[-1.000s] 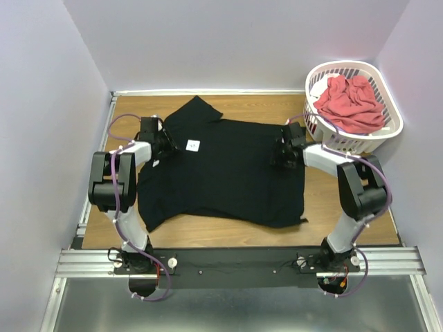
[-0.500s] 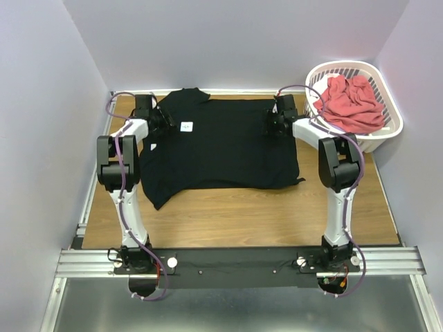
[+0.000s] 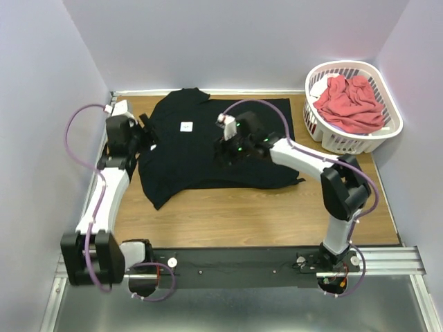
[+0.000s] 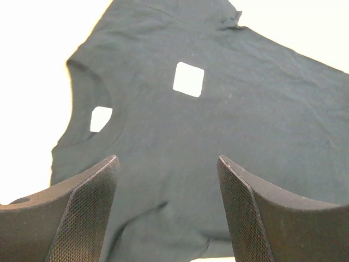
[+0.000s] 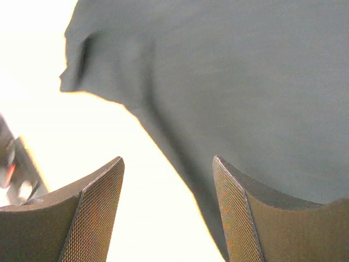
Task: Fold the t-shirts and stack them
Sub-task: Flatten the tshirt out
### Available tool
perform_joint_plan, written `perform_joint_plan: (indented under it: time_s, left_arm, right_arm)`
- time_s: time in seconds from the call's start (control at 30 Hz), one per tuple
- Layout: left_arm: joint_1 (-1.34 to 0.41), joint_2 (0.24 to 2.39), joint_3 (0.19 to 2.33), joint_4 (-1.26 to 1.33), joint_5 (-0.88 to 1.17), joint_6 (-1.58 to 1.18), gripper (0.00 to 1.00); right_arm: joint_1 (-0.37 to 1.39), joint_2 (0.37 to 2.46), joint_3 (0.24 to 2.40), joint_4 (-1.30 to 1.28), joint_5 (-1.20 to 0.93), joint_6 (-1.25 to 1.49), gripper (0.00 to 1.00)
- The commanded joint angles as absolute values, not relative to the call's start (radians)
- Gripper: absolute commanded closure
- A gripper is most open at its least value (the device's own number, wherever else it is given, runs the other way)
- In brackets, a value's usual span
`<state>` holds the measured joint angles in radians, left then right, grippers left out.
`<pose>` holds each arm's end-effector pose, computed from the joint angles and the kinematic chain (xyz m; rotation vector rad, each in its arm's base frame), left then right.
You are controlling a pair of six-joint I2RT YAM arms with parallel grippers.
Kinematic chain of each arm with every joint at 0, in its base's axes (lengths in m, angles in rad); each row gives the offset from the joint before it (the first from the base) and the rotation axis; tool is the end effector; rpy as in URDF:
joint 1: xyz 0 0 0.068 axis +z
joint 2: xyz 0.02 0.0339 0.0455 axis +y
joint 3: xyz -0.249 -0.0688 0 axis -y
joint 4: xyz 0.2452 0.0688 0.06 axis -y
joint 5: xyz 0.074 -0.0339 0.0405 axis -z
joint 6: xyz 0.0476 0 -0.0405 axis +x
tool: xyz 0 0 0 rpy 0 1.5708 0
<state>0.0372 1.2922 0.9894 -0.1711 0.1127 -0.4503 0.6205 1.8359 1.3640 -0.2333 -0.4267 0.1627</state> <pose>0.3114 0.0062 0.2817 -0.4284 2.0170 -0.3720 0.3305 0.2604 0.2197 -0.7619 2.2340 0.8845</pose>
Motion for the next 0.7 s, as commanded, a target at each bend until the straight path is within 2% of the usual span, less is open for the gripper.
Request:
perform_joint_plan:
  time_s: [0.0,0.1,0.23,0.47,0.67]
  left_arm:
    - [0.031,1.111,0.836,-0.19,0.009,-0.382,0.2]
    - [0.025,0.95,0.72,-0.166,-0.023,-0.371,0.2]
    - [0.018,0.899,0.677,-0.144,-0.005,-0.356,0.17]
    - [0.015,0.951,0.686,-0.12,0.023,-0.347,0.17]
    - [0.017,0.973,0.689,-0.121,0.034,-0.345,0.17]
  right_arm:
    - [0.707,1.91,1.39,-0.261,-0.516,0.138,0.27]
    - [0.751,1.988,1.449,-0.255,-0.518,0.149,0.27]
    - [0.782,2.072,1.5,-0.25,-0.532,0.155,0.27]
    - [0.792,2.115,1.48,-0.25,-0.541,0.158,0.27]
    - [0.825,2.03,1.353,-0.25,-0.538,0.169,0.27]
